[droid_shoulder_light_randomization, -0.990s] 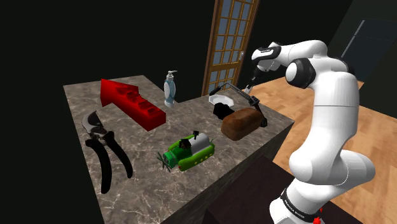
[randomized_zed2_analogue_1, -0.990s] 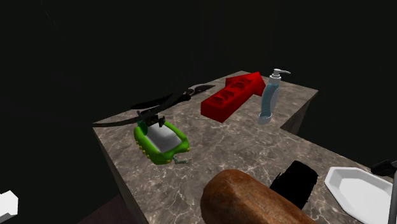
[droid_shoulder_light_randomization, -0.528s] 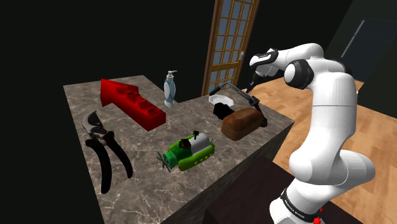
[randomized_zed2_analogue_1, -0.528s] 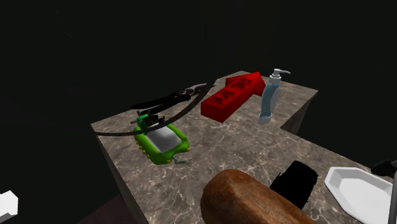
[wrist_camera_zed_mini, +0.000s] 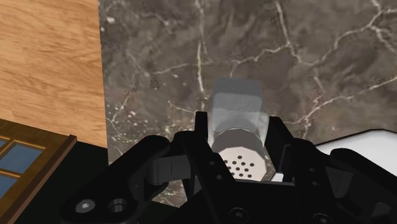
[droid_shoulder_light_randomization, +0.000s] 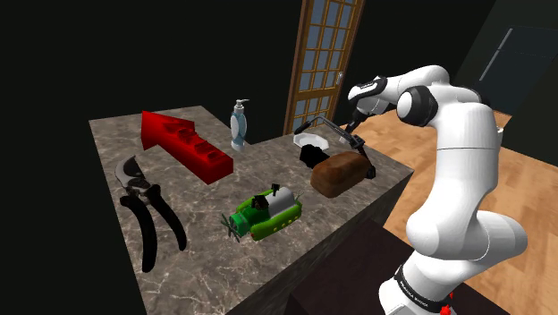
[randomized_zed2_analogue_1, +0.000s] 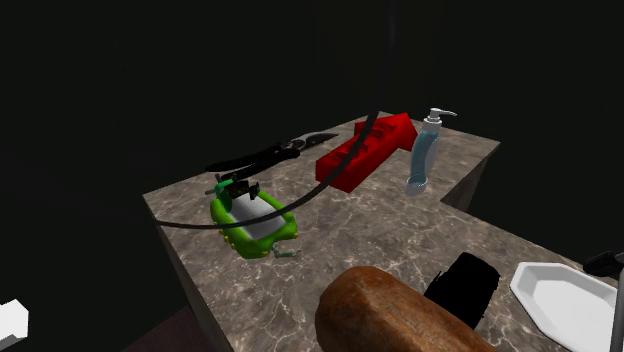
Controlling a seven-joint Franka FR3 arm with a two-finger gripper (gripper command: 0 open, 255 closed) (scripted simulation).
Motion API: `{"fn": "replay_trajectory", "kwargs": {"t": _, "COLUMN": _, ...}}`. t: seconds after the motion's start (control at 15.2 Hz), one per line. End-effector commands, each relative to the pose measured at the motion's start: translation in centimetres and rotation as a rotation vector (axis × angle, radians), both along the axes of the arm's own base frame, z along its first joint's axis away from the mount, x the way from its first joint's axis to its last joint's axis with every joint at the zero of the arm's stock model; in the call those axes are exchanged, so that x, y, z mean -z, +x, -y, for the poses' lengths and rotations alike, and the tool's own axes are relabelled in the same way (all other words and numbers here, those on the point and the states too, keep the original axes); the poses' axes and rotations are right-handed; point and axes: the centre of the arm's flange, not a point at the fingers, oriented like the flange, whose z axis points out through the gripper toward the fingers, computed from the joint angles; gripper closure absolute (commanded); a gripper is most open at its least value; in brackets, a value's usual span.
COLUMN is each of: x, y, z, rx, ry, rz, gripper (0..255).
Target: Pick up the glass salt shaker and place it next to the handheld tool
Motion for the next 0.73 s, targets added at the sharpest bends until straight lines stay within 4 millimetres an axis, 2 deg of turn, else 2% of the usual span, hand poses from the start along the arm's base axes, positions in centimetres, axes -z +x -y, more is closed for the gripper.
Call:
{"fn": "replay_trajectory", "kwargs": {"t": 0.0, "x": 0.13, "y": -0.03, "z": 0.03, "rx": 0.0, "ry": 0.0, "rz": 0.0, "gripper": 255}}
{"fn": "replay_trajectory", "kwargs": {"t": 0.26, "x": 0.13, "y": -0.03, "z": 0.03, "rx": 0.0, "ry": 0.0, "rz": 0.0, "gripper": 255}}
{"fn": "replay_trajectory", "kwargs": {"t": 0.33, "x": 0.13, "y": -0.03, "z": 0.03, "rx": 0.0, "ry": 0.0, "rz": 0.0, "gripper": 0}}
{"fn": "replay_trajectory", "kwargs": {"t": 0.66, "x": 0.13, "y": -0.03, "z": 0.03, "rx": 0.0, "ry": 0.0, "rz": 0.0, "gripper": 0}}
